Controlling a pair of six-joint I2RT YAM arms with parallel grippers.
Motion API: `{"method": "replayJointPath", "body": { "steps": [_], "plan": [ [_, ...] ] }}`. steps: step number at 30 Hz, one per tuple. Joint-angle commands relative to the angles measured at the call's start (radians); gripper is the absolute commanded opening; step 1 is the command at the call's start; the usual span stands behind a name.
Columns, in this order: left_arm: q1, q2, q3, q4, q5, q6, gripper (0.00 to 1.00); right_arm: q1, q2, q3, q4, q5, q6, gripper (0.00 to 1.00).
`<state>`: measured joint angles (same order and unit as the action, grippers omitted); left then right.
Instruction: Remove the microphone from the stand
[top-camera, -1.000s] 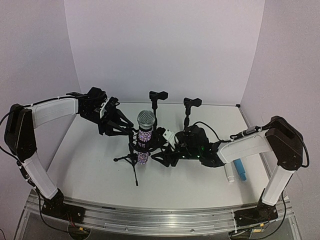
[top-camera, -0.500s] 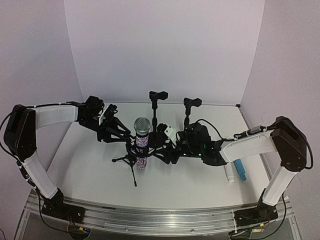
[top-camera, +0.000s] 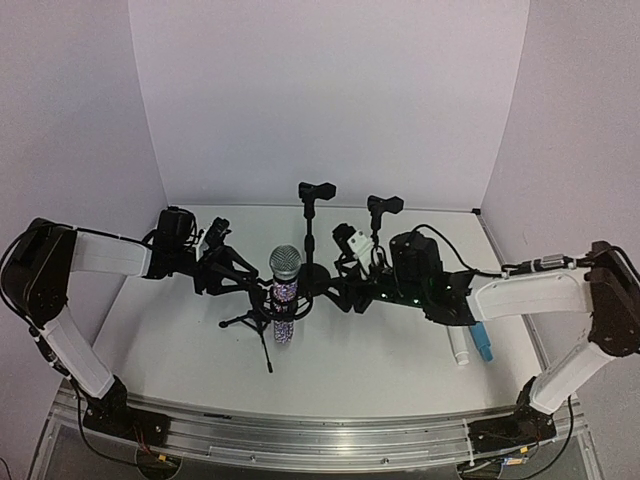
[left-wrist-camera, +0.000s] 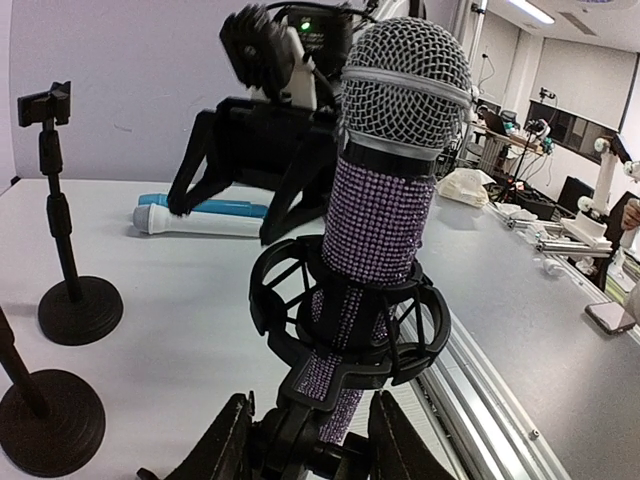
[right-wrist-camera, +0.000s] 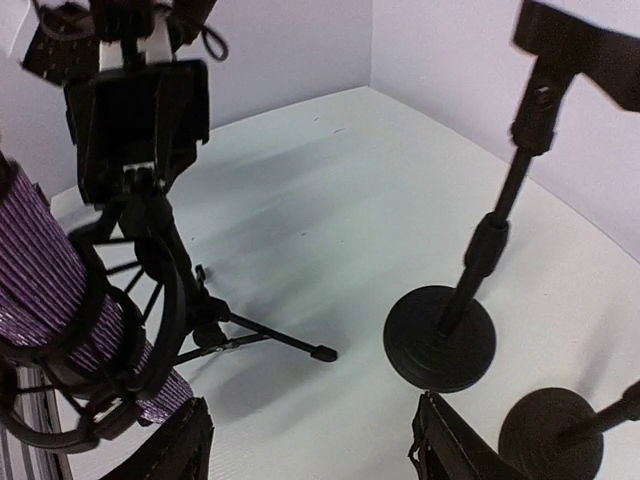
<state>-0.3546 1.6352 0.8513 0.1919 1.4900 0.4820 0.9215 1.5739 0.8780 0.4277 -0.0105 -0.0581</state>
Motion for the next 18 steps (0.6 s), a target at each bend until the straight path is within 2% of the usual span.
{"method": "replayJointPath", "body": {
  "steps": [1,2,4,5,9,14,18],
  "plan": [
    [-0.003,-0.006,-0.072,0.148,-0.247,-0.140,0.00,0.000,-0.176,0.006,-0.180,0.159,0.105,0.67],
    [-0.003,-0.017,-0.087,0.180,-0.265,-0.164,0.00,0.000,-0.212,0.005,-0.206,0.160,0.112,0.71],
    [-0.003,-0.029,-0.115,0.235,-0.291,-0.208,0.00,0.000,-0.260,0.019,-0.246,0.113,0.117,0.89],
    [-0.003,-0.031,-0.122,0.257,-0.306,-0.232,0.00,0.004,-0.263,0.042,-0.274,0.081,0.115,0.91],
    [-0.004,-0.034,-0.136,0.304,-0.321,-0.276,0.00,0.064,-0.185,0.145,-0.310,0.068,0.086,0.93],
    [-0.004,-0.048,-0.151,0.317,-0.336,-0.277,0.00,0.085,-0.078,0.166,-0.131,0.019,0.083,0.91],
    [-0.004,-0.063,-0.173,0.329,-0.341,-0.280,0.00,0.093,-0.029,0.191,-0.077,0.003,0.066,0.91]
  ]
}}
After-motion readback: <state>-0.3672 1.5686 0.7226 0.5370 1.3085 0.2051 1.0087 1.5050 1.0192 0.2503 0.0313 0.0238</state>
